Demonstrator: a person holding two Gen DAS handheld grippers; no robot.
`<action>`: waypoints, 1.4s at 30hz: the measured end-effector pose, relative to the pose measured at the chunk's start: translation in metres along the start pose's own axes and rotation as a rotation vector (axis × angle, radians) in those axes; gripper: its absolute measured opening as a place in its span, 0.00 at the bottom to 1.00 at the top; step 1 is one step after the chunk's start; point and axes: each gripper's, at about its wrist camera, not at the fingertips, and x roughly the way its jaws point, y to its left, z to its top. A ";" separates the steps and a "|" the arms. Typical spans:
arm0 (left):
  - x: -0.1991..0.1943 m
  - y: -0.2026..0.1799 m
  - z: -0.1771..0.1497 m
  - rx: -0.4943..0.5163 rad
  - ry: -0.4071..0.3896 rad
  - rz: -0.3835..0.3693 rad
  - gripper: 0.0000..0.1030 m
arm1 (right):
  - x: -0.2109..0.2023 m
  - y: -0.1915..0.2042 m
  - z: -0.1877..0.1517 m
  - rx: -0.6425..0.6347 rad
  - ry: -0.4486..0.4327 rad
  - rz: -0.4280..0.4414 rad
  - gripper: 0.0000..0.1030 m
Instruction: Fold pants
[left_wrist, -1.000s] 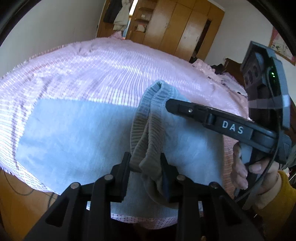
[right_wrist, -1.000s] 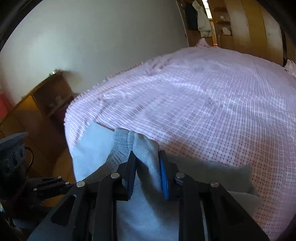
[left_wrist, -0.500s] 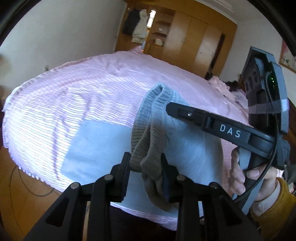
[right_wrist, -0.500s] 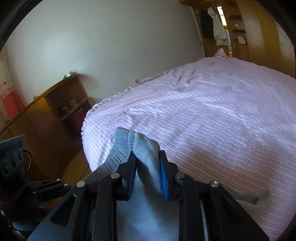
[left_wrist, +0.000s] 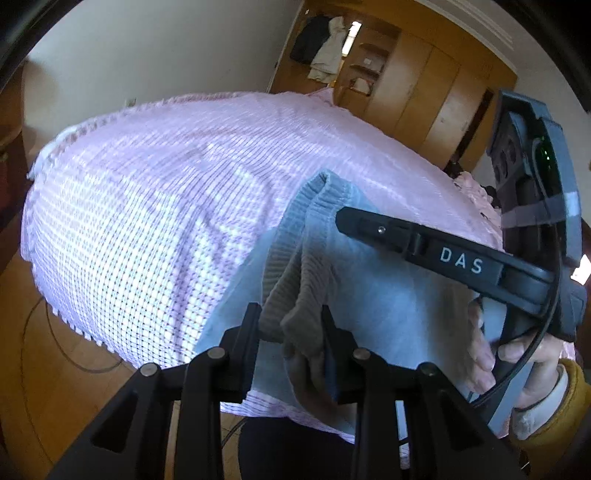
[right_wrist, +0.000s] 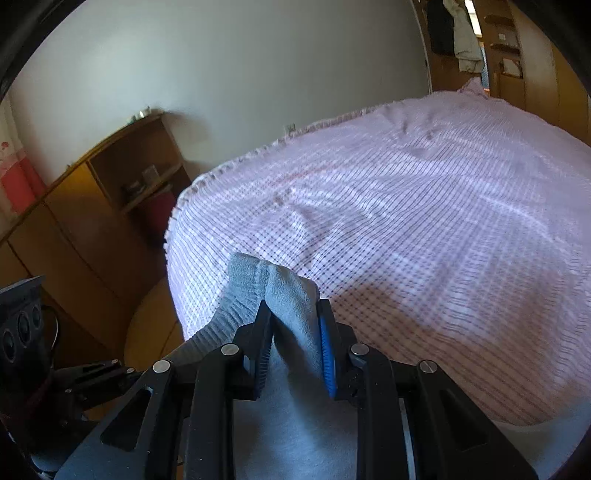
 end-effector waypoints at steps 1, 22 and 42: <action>0.004 0.005 -0.001 -0.008 0.008 -0.001 0.30 | 0.006 0.000 0.000 0.001 0.008 -0.002 0.16; -0.003 0.019 -0.030 0.051 0.044 0.184 0.44 | -0.086 -0.050 -0.018 0.128 -0.079 -0.114 0.33; 0.033 -0.001 -0.026 0.158 0.086 0.241 0.34 | -0.080 -0.147 -0.076 0.301 0.004 -0.331 0.14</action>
